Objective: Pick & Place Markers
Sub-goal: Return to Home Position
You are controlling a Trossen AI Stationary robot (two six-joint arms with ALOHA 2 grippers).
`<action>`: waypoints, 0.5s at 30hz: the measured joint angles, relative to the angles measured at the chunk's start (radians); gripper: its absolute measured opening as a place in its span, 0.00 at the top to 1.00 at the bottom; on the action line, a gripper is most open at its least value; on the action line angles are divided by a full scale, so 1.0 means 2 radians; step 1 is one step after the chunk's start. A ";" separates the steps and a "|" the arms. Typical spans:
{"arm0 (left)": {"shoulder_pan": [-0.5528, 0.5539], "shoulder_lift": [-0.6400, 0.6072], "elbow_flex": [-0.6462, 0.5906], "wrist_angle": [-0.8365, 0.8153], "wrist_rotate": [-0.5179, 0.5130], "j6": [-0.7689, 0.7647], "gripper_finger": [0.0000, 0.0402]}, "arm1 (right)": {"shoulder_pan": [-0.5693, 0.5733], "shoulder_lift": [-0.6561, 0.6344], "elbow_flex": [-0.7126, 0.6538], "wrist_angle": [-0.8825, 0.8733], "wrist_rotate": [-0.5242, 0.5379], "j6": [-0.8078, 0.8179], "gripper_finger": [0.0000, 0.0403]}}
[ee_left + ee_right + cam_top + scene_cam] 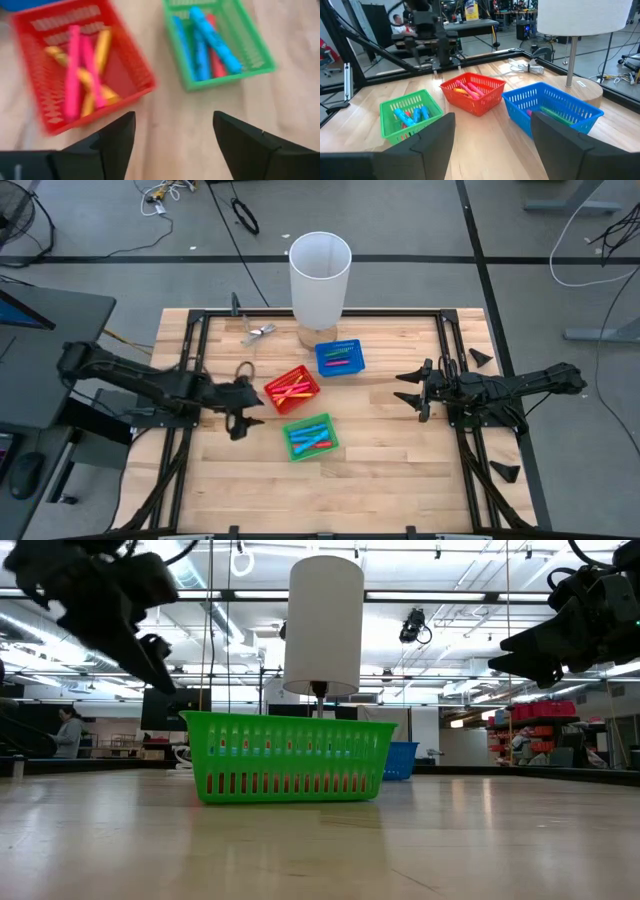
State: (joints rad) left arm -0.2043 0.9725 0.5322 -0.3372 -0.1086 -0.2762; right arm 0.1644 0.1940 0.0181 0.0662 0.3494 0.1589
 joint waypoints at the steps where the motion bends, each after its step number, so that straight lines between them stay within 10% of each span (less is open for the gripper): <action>1: 0.002 -0.019 -0.018 0.009 -0.012 0.000 0.31 | 0.000 0.000 0.000 0.000 0.000 0.000 0.35; 15: 0.046 -0.232 -0.143 0.116 -0.062 -0.006 0.29 | 0.000 0.000 0.000 0.000 0.000 0.000 0.35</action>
State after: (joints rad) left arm -0.1122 0.5093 0.2465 -0.1051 -0.2328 -0.2872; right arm 0.1644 0.1941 0.0181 0.0665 0.3493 0.1589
